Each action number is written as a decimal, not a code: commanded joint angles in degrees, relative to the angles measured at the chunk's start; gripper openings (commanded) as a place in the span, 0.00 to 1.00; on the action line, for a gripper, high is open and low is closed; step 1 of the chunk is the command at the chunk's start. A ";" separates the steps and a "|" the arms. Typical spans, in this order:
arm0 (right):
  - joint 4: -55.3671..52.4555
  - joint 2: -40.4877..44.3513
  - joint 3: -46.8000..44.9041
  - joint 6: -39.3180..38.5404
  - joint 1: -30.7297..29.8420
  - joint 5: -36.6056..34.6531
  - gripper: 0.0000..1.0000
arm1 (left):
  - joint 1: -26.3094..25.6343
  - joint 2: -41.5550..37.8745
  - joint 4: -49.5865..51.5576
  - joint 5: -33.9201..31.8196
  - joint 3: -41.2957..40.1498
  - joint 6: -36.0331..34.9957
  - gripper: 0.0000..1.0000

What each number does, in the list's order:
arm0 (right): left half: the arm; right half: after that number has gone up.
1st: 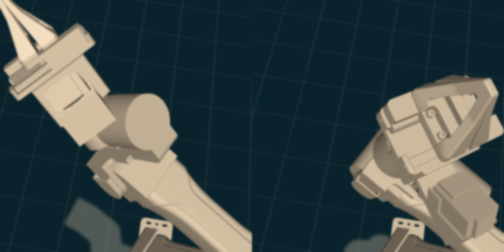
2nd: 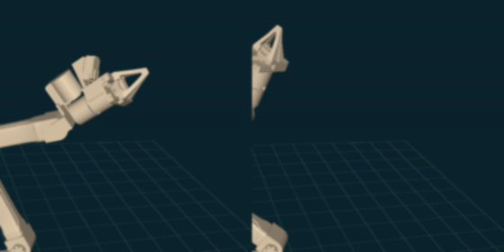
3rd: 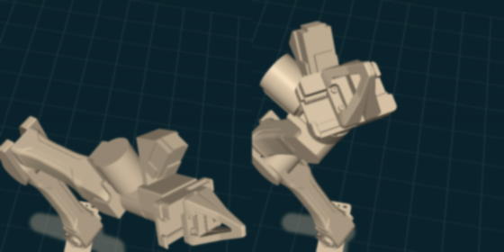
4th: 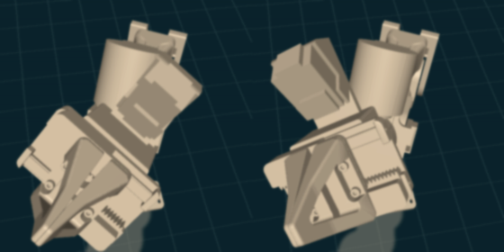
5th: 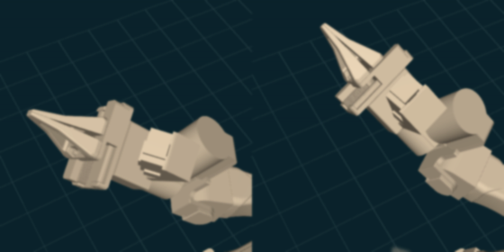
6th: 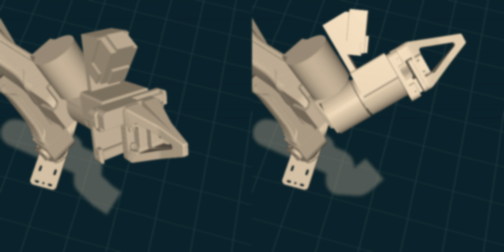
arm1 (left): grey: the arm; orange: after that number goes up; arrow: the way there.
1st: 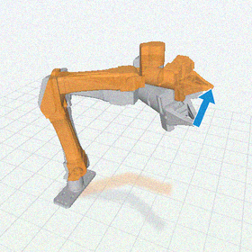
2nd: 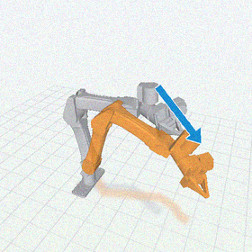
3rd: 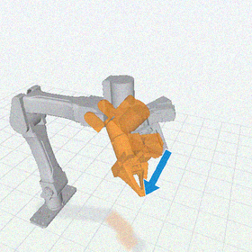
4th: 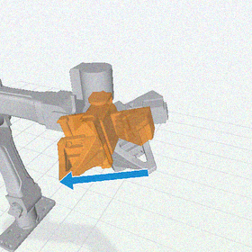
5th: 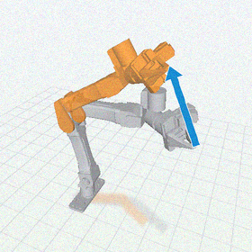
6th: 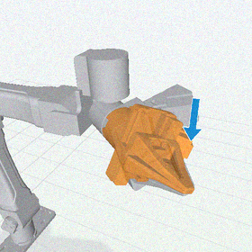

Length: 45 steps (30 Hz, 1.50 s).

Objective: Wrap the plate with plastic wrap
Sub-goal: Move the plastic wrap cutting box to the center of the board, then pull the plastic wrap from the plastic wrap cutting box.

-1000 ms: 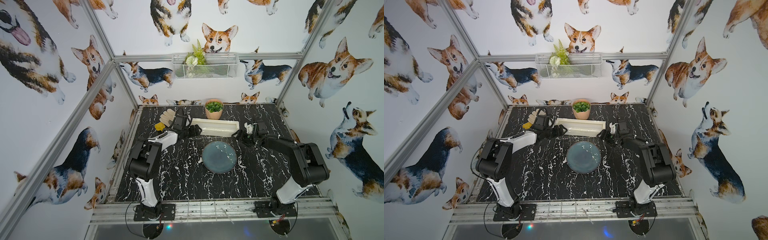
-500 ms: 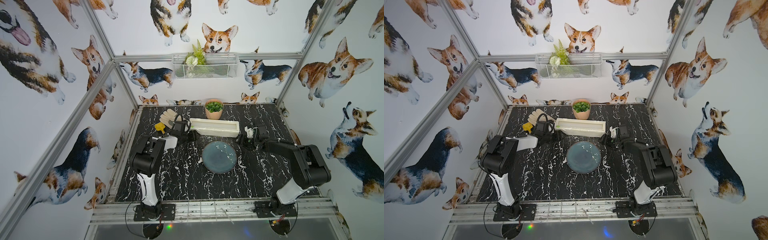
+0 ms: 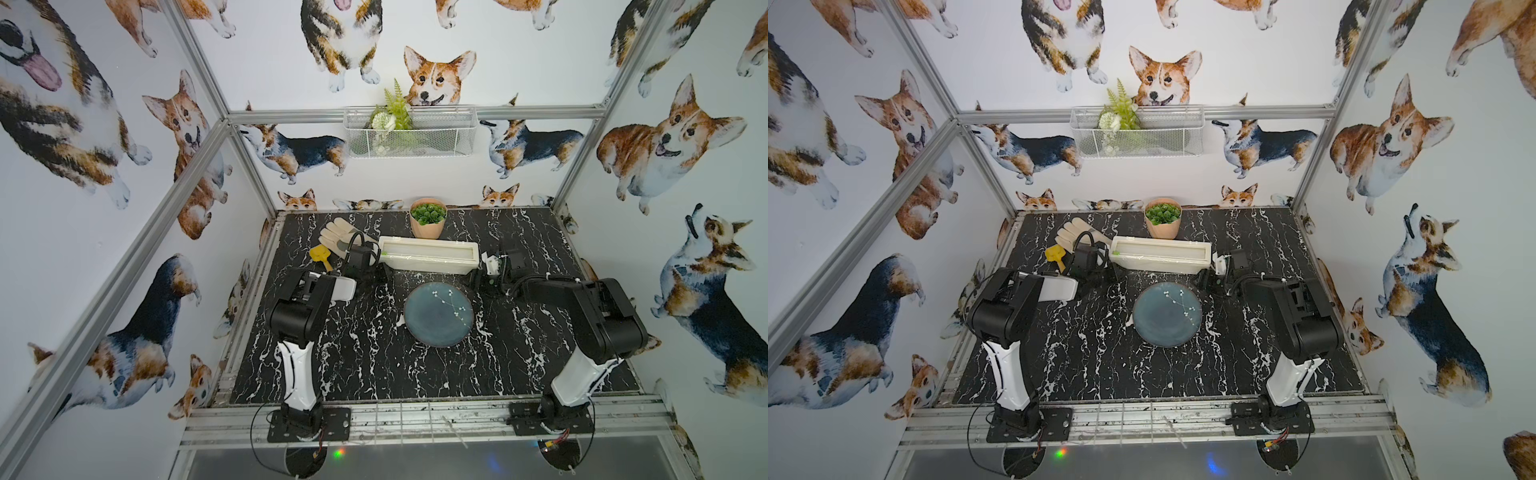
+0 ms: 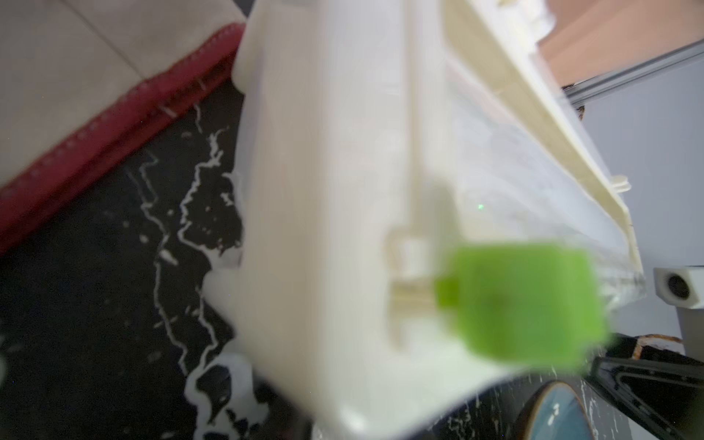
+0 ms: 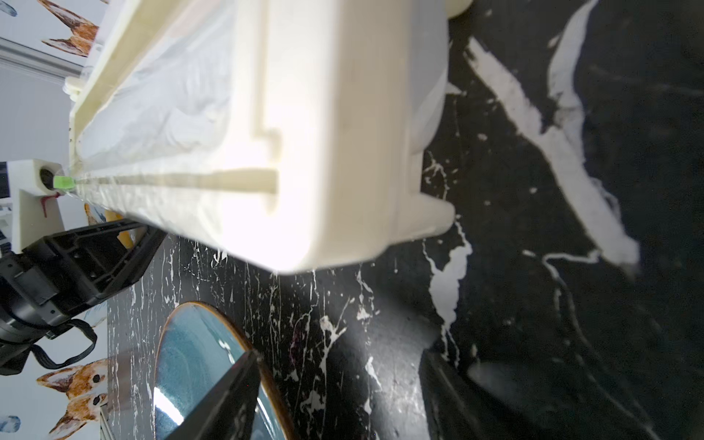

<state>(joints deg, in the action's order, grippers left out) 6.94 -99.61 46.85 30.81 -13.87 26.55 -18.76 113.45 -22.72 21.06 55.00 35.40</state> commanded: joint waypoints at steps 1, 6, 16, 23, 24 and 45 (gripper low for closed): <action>-1.54 0.08 -1.13 -0.29 -0.11 -2.89 0.70 | 0.04 -2.13 -1.45 -1.05 -1.55 0.81 0.00; -1.31 -0.22 -1.20 -0.40 -0.17 -3.57 0.53 | 0.07 -6.46 -1.28 -2.33 -4.15 1.40 0.00; 2.11 -2.91 0.16 0.95 -0.44 -7.12 0.59 | 0.04 -12.21 1.38 -1.35 -5.61 3.09 0.00; 7.30 -4.83 0.89 1.80 -2.36 -11.21 0.56 | 0.09 -16.95 1.70 -6.77 -11.51 5.28 0.45; 8.19 -4.99 0.71 2.08 -2.60 -11.92 0.56 | 0.07 -18.01 1.14 -8.98 -13.10 5.99 0.50; 33.64 -7.91 -6.38 14.34 -6.51 -20.05 0.00 | 0.04 -28.56 -8.52 -13.70 -27.20 12.67 0.76</action>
<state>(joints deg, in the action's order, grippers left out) 38.81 -108.55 40.80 42.09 -20.25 7.92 -18.76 84.84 -27.73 7.20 28.47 46.83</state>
